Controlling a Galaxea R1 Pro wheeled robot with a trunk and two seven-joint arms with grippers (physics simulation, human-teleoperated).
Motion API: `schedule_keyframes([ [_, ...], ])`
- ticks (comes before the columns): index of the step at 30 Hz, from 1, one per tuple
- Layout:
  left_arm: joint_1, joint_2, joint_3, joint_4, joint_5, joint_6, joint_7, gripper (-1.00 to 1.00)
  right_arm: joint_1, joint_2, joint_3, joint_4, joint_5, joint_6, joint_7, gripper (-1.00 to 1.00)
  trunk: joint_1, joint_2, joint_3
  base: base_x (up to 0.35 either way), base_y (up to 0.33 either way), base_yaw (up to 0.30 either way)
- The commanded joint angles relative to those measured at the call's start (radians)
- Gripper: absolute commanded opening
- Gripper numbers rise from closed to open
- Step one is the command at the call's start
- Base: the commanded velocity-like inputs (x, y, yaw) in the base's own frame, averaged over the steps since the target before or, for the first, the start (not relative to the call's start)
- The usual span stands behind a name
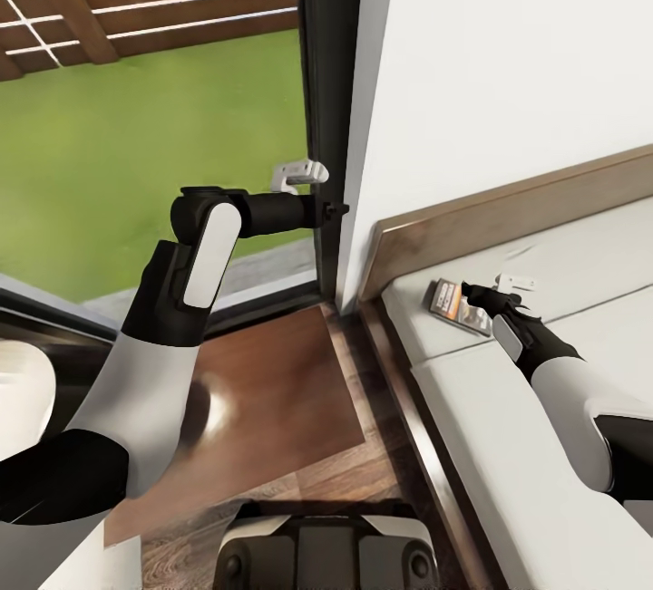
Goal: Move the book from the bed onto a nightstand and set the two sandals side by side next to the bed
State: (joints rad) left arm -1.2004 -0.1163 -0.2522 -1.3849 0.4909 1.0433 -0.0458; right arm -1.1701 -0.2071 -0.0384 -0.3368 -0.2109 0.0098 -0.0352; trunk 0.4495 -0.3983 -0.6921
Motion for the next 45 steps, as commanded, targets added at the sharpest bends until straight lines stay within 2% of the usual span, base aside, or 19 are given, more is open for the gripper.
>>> schedule_keyframes([
  [1, -0.001, 0.0, 0.001, 0.0, -0.005, 0.004, -0.005, 1.0, 0.0, 0.0, 0.0, -0.001, -0.007, 0.0, -0.002, 1.0, 0.0, -0.002, -0.003, 0.0, 0.0, 0.0],
  [45, 0.001, 0.0, 0.001, 0.0, -0.005, 0.004, -0.005, 1.0, 0.0, -0.008, -0.003, -0.007, -0.01, -0.002, 0.0, 1.0, 0.0, -0.002, -0.073, 0.0, 0.0, 0.0],
])
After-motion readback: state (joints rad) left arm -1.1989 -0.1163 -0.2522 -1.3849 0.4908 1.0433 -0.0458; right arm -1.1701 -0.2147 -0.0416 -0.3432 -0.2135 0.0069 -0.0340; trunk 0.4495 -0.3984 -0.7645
